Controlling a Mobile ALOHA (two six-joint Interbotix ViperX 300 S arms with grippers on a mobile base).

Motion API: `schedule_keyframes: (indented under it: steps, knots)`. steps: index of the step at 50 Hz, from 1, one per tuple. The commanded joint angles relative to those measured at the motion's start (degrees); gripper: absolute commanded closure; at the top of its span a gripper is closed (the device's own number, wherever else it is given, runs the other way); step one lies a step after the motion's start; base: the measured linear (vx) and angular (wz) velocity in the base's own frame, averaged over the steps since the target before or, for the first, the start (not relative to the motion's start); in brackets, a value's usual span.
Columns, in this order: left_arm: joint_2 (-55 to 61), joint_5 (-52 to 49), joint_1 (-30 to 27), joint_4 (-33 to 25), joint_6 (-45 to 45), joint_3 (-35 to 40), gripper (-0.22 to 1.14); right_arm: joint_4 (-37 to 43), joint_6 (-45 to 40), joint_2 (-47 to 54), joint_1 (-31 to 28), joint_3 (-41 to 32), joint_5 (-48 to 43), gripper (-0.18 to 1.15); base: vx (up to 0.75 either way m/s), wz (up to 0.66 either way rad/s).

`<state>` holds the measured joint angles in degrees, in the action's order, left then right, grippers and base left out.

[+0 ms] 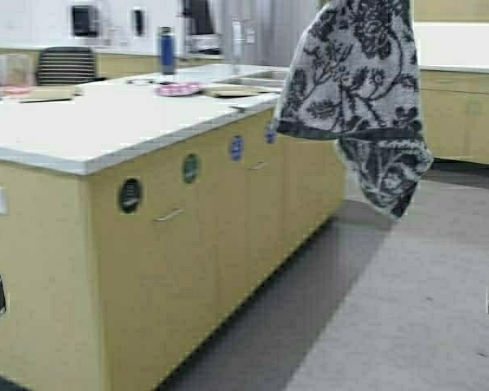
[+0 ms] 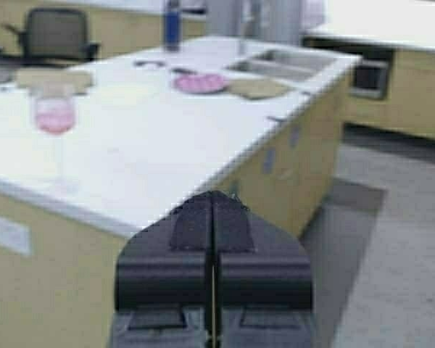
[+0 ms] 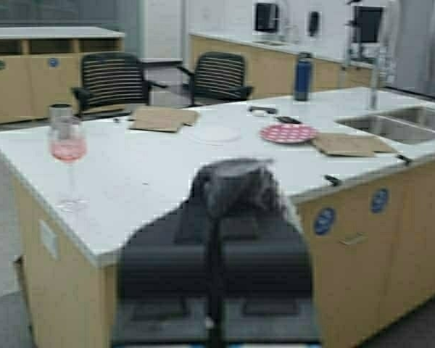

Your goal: Get the cloth and wipe up the spill under the wine glass

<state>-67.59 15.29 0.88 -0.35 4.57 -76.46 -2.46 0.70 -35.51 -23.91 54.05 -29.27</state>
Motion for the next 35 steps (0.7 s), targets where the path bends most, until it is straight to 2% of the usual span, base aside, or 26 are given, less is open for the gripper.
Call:
schedule_keyframes:
  steps: [1,35]
  knots:
    - [0.79,0.53,0.0,0.0,-0.09,0.88,0.89,0.09,0.0,-0.26,0.09,-1.14,-0.79,0.9,0.08,0.36]
    - [0.09,1.49,0.0,-0.09,0.88,1.05,0.89,0.09,-0.44,-0.35,0.0,-1.23,-0.79,0.9,0.1,0.34]
